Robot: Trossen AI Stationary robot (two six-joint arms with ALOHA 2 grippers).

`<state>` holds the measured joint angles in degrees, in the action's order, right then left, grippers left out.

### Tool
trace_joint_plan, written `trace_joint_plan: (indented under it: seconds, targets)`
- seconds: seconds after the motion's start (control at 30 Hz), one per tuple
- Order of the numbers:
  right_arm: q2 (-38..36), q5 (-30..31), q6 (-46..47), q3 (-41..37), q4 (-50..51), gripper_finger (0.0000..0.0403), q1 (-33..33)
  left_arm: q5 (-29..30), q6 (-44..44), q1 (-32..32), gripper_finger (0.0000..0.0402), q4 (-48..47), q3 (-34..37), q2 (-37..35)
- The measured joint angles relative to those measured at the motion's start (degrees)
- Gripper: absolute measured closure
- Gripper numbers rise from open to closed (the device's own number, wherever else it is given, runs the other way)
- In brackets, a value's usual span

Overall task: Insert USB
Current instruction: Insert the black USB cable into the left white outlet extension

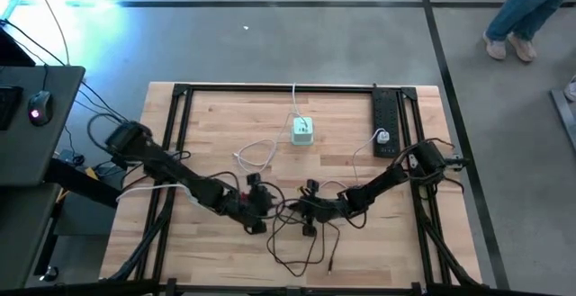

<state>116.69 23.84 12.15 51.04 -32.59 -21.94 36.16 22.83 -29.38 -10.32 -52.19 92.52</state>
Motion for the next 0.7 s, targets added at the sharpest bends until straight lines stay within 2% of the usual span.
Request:
trace_joint_plan:
  seconds: [0.13,0.27,0.37,0.5,0.6,0.7]
  targets:
    - [0.03,-2.67,-3.47,5.26,6.83,0.0402,1.04,3.05,5.11,-2.65,0.0338,-16.78,-6.80,-3.82]
    - [-0.01,-3.10,-9.80,11.29,14.57,0.0402,0.96,-2.17,14.00,-3.46,0.0363,-38.26,-16.44,-3.31]
    - [-0.07,-3.94,-13.58,13.94,16.91,0.0402,0.93,-10.14,19.13,-3.46,0.0382,-53.29,-23.36,-3.18]
    - [-0.10,-6.95,-15.42,14.04,17.62,0.0403,0.95,-24.58,19.99,-3.20,0.0398,-67.62,-32.24,-3.12]
    - [-0.12,-8.07,-16.58,14.04,17.35,0.0403,0.95,-36.38,20.88,-3.67,0.0401,-74.05,-37.65,-3.23]
    - [-0.10,-8.28,-17.21,14.04,17.43,0.0403,0.95,-44.15,24.09,-5.31,0.0401,-76.96,-39.26,-3.18]
